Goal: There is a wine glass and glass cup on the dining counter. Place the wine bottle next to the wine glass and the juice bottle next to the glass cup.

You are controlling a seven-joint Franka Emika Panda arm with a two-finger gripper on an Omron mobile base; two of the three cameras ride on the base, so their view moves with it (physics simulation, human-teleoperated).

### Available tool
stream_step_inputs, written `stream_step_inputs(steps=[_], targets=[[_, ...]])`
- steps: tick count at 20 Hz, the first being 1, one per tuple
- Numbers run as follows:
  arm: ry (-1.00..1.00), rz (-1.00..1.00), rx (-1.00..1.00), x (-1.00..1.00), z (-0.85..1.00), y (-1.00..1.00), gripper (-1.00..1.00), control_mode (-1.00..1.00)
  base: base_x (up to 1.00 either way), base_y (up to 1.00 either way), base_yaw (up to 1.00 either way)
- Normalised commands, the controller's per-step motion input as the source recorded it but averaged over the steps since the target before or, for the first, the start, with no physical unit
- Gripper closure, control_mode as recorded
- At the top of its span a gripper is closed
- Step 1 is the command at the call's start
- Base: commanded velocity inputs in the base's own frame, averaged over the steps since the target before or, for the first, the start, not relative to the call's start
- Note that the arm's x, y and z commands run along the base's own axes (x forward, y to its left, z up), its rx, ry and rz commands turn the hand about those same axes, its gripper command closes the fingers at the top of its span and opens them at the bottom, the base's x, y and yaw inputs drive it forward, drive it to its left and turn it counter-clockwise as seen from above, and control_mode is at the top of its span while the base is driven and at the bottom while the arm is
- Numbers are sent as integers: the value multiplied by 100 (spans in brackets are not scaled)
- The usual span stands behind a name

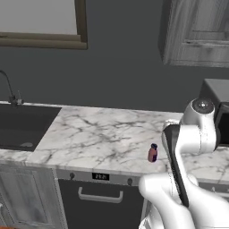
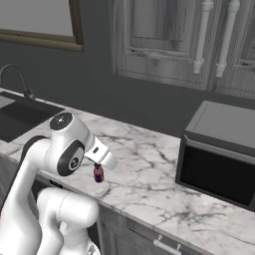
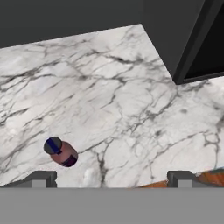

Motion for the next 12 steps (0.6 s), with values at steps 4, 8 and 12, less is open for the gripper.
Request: stream_step_inputs(steps=[4,8,12], targets=[[-1,5,11,-15,11,11,-100,-100,0,0,0],[-1,11,4,-17,13,13,-100,-100,0,0,0],[6,12,2,-2,1,22,-100,-100,0,0,0]])
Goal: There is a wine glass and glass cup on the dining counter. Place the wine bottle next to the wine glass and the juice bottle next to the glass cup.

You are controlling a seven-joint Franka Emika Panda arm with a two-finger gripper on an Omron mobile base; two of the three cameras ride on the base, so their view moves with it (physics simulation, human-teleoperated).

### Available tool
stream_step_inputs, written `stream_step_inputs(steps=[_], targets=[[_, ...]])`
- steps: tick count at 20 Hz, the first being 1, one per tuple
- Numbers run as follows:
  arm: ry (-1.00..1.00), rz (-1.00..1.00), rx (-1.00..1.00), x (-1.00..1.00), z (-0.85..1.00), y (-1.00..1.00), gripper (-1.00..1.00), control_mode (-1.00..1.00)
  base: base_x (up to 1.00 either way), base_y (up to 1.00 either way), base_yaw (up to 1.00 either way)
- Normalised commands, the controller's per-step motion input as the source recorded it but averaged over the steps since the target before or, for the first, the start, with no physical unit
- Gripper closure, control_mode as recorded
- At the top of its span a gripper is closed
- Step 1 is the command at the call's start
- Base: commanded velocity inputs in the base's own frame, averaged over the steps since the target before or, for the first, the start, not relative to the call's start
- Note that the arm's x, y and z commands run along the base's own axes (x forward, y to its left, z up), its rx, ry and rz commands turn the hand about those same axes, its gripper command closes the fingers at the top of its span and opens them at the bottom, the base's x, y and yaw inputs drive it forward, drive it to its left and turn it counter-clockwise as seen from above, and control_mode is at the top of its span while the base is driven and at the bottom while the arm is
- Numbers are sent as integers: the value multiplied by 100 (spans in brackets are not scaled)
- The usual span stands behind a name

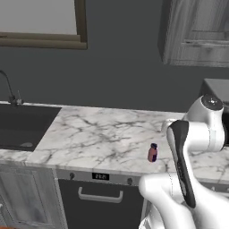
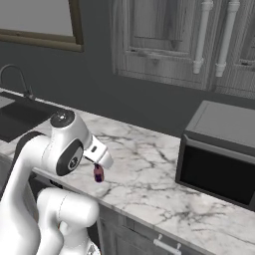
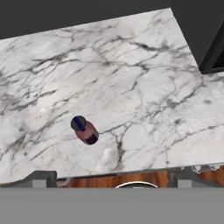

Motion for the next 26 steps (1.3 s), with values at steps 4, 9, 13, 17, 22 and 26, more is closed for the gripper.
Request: stream_step_inputs(steps=[4,9,13,17,22,26], targets=[[7,11,1,11,-8,29,-100,-100,0,0,0],[7,8,0,23,-12,18,-100,-100,0,0,0],[15,5,0,19,-10,7,-100,-100,0,0,0],[10,6,0,27,-18,9,-100,-100,0,0,0],[6,6,0,29,-20,6,-100,-100,0,0,0],[0,6,0,35,-25,2,-100,-100,0,0,0]])
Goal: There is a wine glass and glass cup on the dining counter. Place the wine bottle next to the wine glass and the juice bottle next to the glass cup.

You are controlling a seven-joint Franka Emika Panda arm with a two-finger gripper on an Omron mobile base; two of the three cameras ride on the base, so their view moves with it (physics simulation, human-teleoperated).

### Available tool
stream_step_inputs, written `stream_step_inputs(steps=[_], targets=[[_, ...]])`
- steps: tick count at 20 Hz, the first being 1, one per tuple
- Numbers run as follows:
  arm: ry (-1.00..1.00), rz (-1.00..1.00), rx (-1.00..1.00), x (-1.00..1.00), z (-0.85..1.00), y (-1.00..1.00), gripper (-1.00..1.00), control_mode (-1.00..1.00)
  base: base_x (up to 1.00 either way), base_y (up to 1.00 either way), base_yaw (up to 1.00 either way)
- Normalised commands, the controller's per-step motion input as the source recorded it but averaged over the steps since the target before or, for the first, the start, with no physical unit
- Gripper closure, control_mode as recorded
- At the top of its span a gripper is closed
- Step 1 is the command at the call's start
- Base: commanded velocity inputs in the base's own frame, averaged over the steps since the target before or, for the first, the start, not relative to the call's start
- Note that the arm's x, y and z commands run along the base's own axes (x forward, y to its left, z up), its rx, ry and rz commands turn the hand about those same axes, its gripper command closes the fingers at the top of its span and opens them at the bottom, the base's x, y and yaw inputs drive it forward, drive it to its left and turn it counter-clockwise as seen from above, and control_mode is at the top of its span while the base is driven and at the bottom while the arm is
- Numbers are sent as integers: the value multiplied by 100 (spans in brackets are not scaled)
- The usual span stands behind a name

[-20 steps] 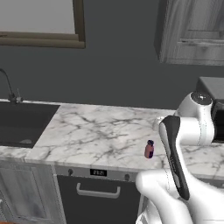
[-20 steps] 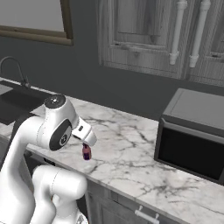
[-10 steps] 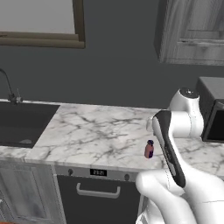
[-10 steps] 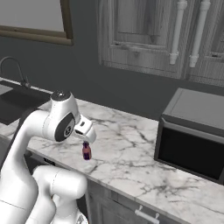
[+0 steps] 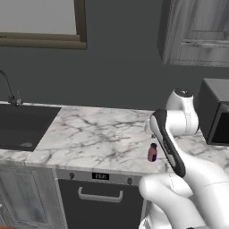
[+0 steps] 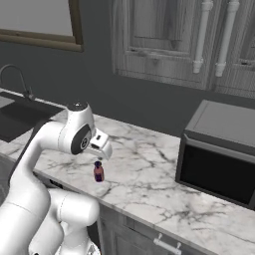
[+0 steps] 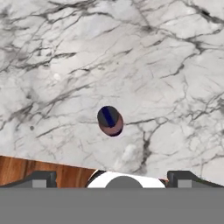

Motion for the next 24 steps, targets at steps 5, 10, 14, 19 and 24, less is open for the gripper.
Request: stream_step_inputs(steps=[5,10,14,19,24], targets=[[0,4,0,35,-26,0,-100,-100,0,0,0],[0,3,-2,20,-29,0,-100,-100,0,0,0],[2,2,-4,22,-29,0,-100,-100,0,0,0],[1,2,-7,26,-27,0,-100,-100,0,0,0],[0,2,-1,15,-19,1,-100,-100,0,0,0]])
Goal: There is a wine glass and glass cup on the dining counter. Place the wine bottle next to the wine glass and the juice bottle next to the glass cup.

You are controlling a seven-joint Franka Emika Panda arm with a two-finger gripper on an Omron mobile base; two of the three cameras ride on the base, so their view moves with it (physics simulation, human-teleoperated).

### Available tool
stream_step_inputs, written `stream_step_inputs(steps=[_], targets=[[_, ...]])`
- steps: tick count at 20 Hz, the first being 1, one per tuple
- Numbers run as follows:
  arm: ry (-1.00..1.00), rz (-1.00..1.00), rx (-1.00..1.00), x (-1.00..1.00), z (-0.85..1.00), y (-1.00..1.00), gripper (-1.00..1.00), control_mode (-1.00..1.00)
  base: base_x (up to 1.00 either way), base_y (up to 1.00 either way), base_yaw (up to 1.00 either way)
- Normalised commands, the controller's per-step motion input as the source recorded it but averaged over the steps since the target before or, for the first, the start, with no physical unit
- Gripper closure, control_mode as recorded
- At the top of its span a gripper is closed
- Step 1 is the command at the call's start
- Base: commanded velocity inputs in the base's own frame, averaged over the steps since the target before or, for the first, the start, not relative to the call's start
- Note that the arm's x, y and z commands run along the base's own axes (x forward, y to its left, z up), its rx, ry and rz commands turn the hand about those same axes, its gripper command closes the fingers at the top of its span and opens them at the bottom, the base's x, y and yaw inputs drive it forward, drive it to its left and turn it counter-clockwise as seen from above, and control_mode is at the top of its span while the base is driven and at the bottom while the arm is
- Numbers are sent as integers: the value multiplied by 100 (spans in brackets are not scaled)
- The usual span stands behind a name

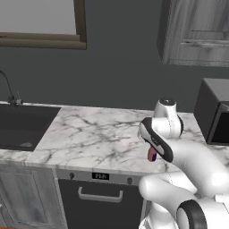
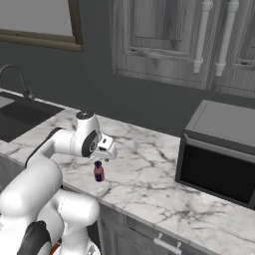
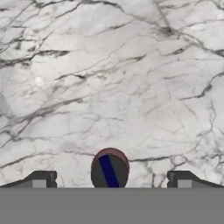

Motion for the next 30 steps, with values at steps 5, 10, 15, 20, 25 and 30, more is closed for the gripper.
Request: stream_step_inputs(steps=[5,10,15,20,25,30], targets=[[1,1,0,0,-10,1,-100,-100,0,0,0],[1,1,0,0,-15,0,-100,-100,0,0,0],[0,2,0,3,-18,0,-100,-100,0,0,0],[3,4,0,0,-11,0,-100,-100,0,0,0],[2,4,0,0,-7,0,-100,-100,0,0,0],[1,4,0,3,-7,0,-100,-100,0,0,0]])
